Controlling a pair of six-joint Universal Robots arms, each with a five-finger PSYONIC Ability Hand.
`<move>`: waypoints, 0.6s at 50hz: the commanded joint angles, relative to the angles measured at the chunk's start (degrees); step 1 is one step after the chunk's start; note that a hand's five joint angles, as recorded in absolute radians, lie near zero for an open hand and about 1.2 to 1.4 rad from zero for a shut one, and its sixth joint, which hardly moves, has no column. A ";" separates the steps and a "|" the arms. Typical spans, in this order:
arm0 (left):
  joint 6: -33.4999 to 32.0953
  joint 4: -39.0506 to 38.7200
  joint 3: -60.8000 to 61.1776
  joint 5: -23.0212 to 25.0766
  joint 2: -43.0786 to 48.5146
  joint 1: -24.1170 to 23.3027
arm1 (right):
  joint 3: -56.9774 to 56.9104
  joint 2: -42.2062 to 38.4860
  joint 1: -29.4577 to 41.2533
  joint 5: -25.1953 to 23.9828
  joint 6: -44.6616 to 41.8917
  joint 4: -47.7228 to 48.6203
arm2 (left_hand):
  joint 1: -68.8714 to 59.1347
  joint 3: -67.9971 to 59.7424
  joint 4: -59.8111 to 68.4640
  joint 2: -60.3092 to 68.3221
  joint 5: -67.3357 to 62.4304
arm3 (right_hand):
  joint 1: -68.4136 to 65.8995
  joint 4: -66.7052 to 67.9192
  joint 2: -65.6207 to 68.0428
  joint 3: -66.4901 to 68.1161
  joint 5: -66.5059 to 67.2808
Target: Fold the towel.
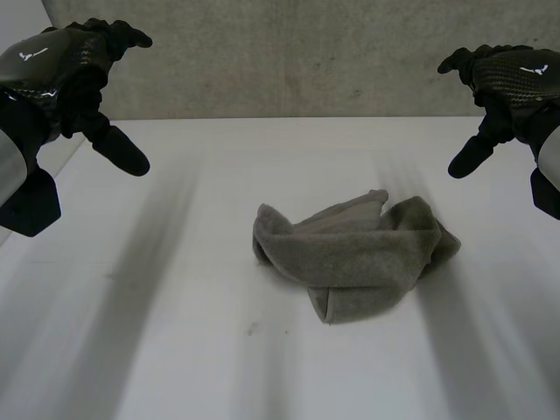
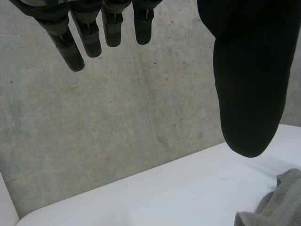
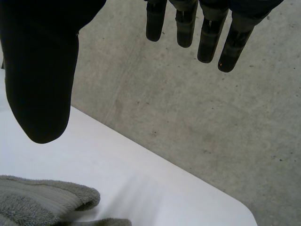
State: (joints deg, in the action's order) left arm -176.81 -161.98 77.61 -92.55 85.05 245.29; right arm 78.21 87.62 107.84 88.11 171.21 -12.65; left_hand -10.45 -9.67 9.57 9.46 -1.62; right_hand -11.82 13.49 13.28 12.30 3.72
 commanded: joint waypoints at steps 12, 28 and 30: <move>-0.82 -16.85 5.79 1.13 11.61 -1.39 | 0.71 -5.08 -1.05 -0.04 -7.89 -0.36 | -1.11 -1.89 1.99 2.10 0.06 | 1.82 -3.49 -3.28 -2.30 -3.72; -12.41 -28.11 -0.35 11.33 39.47 -6.49 | 14.06 -16.43 -5.88 -3.37 1.37 5.69 | -1.28 -2.06 2.16 2.27 -0.11 | 1.82 -3.49 -3.28 -2.30 -3.72; -13.38 -30.21 -1.14 11.77 41.93 -6.67 | 15.57 -16.87 -6.24 -4.17 4.13 7.90 | -1.44 -2.22 2.33 2.43 -0.28 | 1.82 -3.49 -3.28 -2.30 -3.72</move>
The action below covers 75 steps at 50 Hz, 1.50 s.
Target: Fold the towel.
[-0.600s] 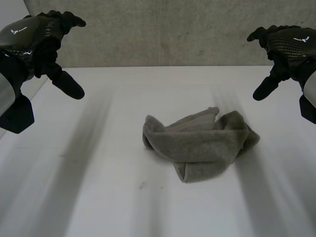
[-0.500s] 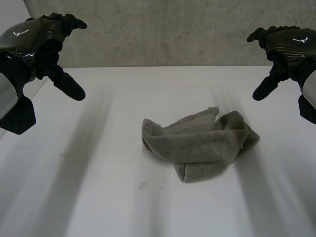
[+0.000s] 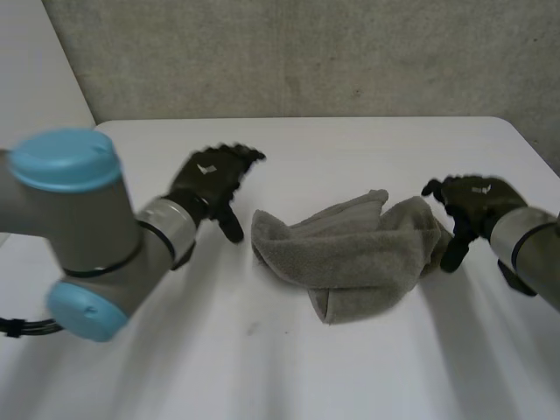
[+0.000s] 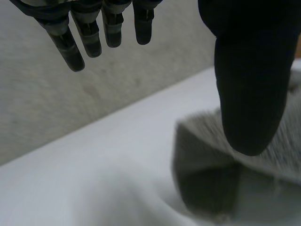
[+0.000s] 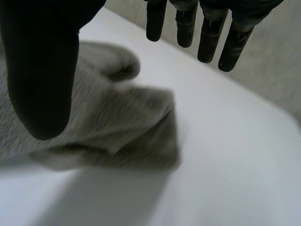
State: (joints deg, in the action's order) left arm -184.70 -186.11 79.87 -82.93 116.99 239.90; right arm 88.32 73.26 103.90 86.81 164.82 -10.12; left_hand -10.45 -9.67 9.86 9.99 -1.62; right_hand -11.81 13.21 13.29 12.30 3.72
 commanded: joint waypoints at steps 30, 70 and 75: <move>-5.84 -7.34 -0.68 -4.88 0.17 -2.24 | -12.17 -4.98 0.68 -5.15 15.09 17.36 | -69.55 -70.33 70.14 70.01 -68.38 | -68.19 66.79 66.71 67.70 66.28; 1.72 -0.66 18.22 -9.36 -18.64 6.02 | -17.25 -3.22 9.21 -6.04 0.33 -9.57 | -69.55 -70.33 70.14 70.01 -68.38 | -10.01 8.61 8.53 9.52 8.09; 2.51 -0.66 17.16 -9.36 -18.99 5.32 | -8.10 -1.89 9.12 -7.09 0.94 -8.78 | -69.55 -70.33 70.14 70.01 -68.38 | -7.56 6.16 6.08 7.07 5.65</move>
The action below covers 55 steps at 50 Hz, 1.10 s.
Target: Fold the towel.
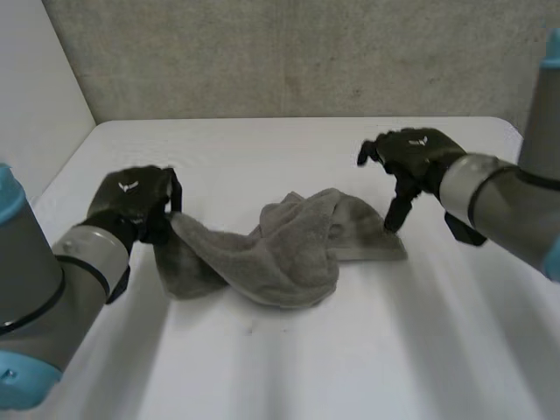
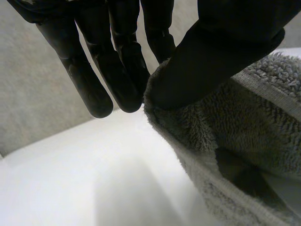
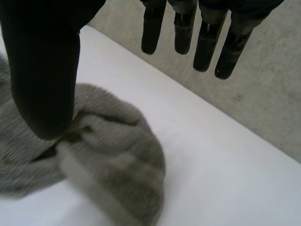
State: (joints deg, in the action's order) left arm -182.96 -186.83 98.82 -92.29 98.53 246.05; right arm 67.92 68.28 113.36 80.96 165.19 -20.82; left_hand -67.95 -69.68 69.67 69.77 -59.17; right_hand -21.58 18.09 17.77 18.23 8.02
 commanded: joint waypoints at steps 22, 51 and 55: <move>3.31 0.15 -3.37 0.09 -1.85 -2.41 | 22.44 -6.82 8.80 -3.35 20.96 24.87 | -12.05 -10.32 10.33 10.23 -10.83 | 1.57 1.92 2.24 1.77 1.99; 3.75 0.50 -3.72 0.00 -4.21 -2.33 | 2.12 5.29 2.65 -0.62 9.36 20.56 | -12.05 -10.32 10.33 10.23 -10.83 | -58.42 61.91 62.23 61.77 61.98; 3.75 1.11 -3.28 0.09 -4.83 -2.59 | -9.09 4.50 -0.24 -5.28 0.25 1.90 | -12.05 -10.32 10.33 10.23 -10.83 | -58.42 61.91 62.23 61.77 61.98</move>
State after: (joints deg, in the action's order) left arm -179.20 -186.47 94.95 -92.29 95.01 243.67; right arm 71.35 70.74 117.69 83.28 177.42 2.10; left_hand -67.96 -69.70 69.67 69.77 -59.22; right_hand -76.86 68.07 67.61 67.38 55.94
